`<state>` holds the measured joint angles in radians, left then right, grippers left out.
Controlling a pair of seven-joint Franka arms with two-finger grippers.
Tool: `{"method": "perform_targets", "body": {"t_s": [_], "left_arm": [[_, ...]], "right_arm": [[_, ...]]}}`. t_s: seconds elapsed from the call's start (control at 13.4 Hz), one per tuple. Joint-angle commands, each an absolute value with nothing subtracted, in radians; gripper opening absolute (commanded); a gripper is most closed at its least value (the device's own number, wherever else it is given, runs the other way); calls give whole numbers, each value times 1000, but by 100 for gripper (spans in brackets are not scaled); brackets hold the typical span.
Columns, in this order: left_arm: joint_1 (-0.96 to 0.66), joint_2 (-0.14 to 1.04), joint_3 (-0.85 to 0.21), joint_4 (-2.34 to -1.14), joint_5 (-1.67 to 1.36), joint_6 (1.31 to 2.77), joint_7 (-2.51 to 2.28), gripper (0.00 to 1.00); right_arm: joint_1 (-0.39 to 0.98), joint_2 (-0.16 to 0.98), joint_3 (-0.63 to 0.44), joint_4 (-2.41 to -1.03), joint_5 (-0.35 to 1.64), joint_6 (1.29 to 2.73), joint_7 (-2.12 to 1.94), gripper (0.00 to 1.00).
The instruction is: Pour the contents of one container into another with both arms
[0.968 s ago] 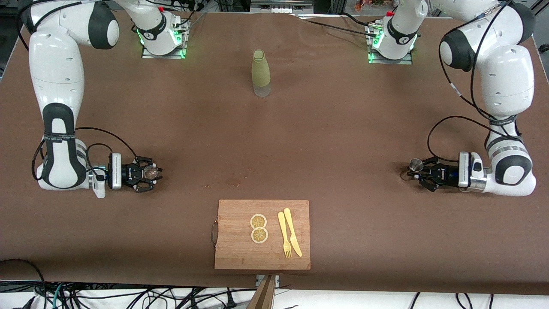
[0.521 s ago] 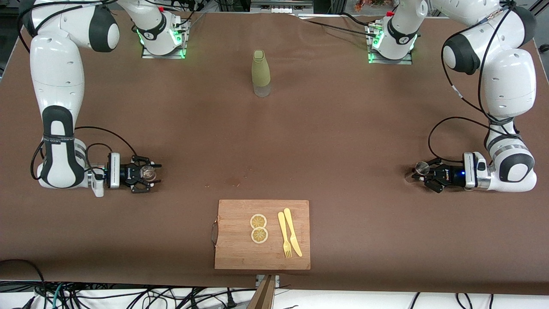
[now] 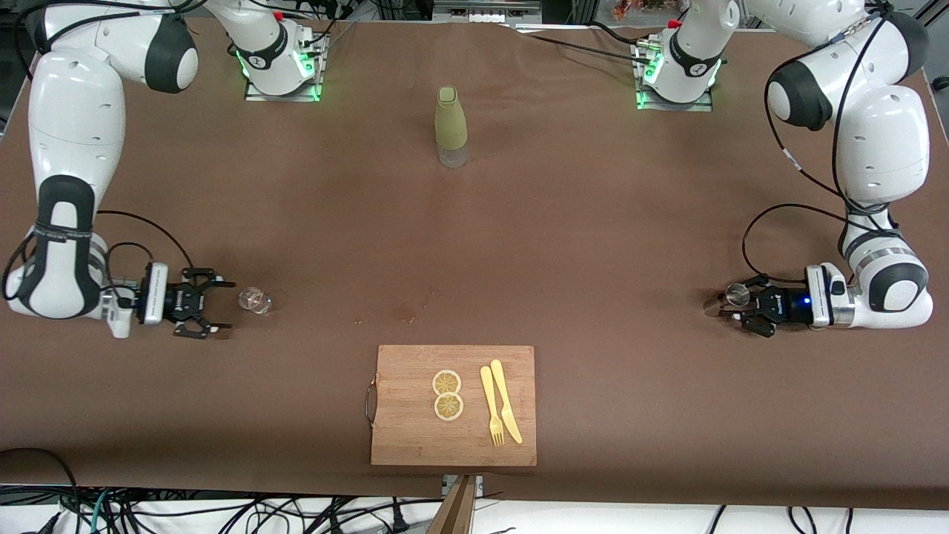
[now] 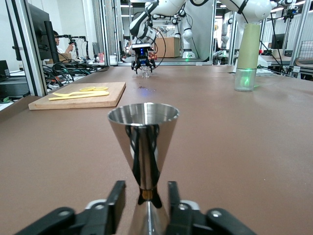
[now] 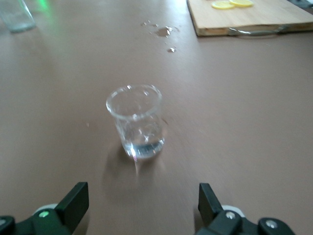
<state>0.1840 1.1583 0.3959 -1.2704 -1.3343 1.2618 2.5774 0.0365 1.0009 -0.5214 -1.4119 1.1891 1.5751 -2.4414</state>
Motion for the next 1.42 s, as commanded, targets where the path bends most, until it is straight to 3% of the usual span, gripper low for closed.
{"method": "perform_targets", "body": {"t_s": [0.0,0.37,0.6,1.04,1.34], "left_arm": [[184,1164,423,-1250,-1351,1265,2576,100],[209,988,439,-1238,-1199,1416,2574,100],[206,872,437,-1239,-1096,1474,2525,100],[186,579,331,-1281,-700,1590,2231,100],[100,415,307,-1308,-465,1621,1964,100]], "right_arm": [[38,970,-558,-1336,1138,1539,-2296,100],[41,781,-534,-1298,967,1542,-1739,100],[41,645,-419,-1295,785,1554,-1391,100],[44,422,-155,-1307,373,1574,-593,100],[51,304,-71,-1373,210,1534,-255,100]]}}
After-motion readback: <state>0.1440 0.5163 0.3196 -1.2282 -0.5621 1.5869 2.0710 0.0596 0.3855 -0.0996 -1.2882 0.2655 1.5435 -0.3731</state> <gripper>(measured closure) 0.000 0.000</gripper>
